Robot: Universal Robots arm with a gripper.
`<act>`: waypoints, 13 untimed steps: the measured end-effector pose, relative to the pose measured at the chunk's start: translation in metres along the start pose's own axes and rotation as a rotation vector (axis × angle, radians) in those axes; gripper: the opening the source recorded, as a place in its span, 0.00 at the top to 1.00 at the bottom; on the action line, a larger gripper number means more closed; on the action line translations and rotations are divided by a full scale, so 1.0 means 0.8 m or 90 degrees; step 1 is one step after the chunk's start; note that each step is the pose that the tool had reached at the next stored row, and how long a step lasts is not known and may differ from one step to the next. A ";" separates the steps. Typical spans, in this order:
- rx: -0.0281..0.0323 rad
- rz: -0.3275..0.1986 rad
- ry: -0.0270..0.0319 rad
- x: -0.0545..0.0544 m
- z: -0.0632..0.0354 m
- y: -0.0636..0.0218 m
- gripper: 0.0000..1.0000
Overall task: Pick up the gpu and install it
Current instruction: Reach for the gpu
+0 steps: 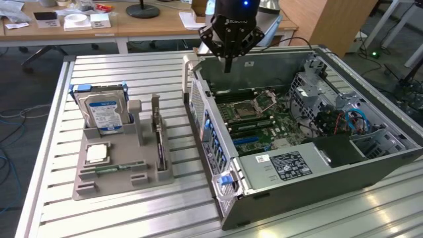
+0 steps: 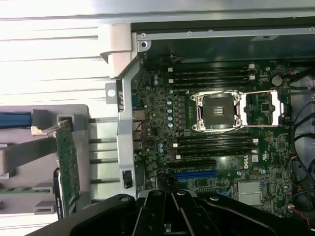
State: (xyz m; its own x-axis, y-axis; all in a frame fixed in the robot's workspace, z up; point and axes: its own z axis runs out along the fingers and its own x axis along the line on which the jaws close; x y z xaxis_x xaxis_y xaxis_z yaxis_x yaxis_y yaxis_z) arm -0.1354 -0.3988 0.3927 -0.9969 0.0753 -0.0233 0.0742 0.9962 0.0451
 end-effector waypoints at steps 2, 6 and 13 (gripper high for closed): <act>0.0000 0.000 0.0000 0.007 0.000 -0.001 0.90; 0.0000 0.000 0.0000 0.019 0.000 -0.001 0.90; 0.0000 0.000 0.0000 0.047 -0.001 -0.004 0.90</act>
State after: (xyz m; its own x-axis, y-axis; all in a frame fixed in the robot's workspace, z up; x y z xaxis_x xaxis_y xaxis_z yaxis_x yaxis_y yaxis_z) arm -0.1728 -0.3989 0.3922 -0.9969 0.0752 -0.0233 0.0741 0.9962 0.0450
